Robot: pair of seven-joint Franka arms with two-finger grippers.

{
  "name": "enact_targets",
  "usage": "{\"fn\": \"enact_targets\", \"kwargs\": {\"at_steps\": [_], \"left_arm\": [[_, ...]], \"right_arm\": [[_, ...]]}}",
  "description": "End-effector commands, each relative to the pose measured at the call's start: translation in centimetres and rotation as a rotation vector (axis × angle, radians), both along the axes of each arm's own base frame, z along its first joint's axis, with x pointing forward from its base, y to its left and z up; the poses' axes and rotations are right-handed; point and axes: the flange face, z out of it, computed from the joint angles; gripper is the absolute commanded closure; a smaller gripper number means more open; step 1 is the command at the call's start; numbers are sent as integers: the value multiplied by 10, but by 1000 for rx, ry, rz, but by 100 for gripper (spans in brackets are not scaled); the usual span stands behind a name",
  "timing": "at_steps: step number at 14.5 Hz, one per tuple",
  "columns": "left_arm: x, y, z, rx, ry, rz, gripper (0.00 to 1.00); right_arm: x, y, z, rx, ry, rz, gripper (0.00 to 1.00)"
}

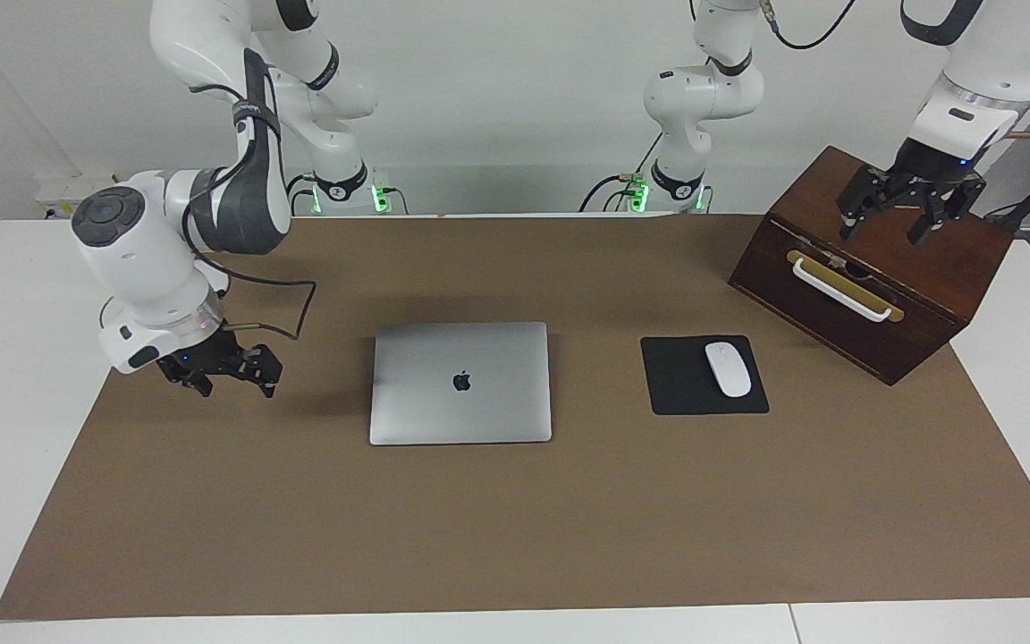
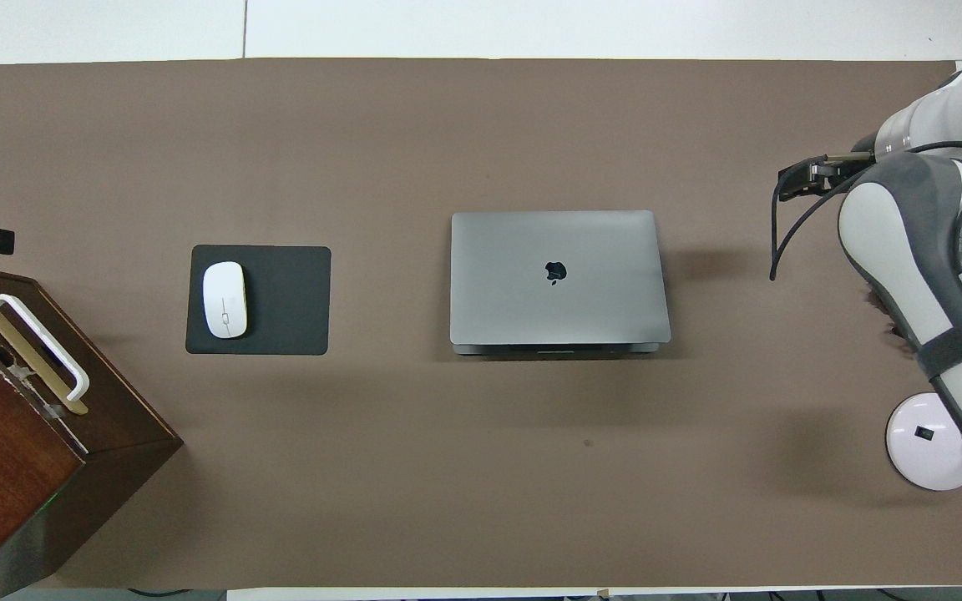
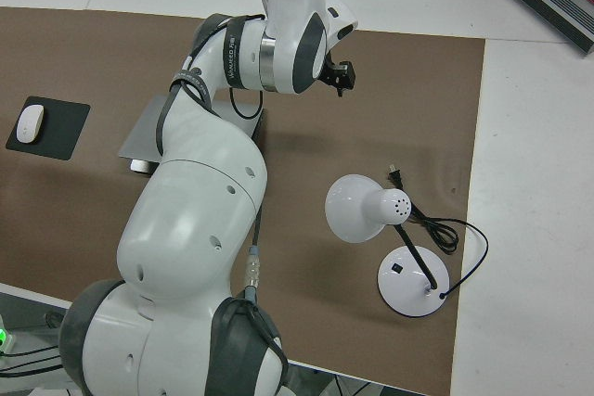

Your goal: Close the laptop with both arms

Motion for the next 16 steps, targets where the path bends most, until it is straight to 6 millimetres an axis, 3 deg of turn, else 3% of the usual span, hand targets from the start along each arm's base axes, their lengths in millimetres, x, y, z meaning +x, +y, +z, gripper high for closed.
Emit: {"fn": "enact_targets", "kwargs": {"at_steps": [1, 7, 12, 16], "left_arm": [[4, 1, 2, 19, -3, 11, 0], [3, -3, -1, 19, 4, 4, 0], [3, 1, -1, 19, 4, 8, 0], [3, -2, -2, 19, 5, 4, 0]], "right_arm": [[-2, -6, 5, -17, -13, 30, 0], [-4, -11, 4, -25, 4, 32, 0], [-6, -12, 15, -26, -6, 30, 0], [-7, -12, 48, -24, 1, 28, 0]]}}
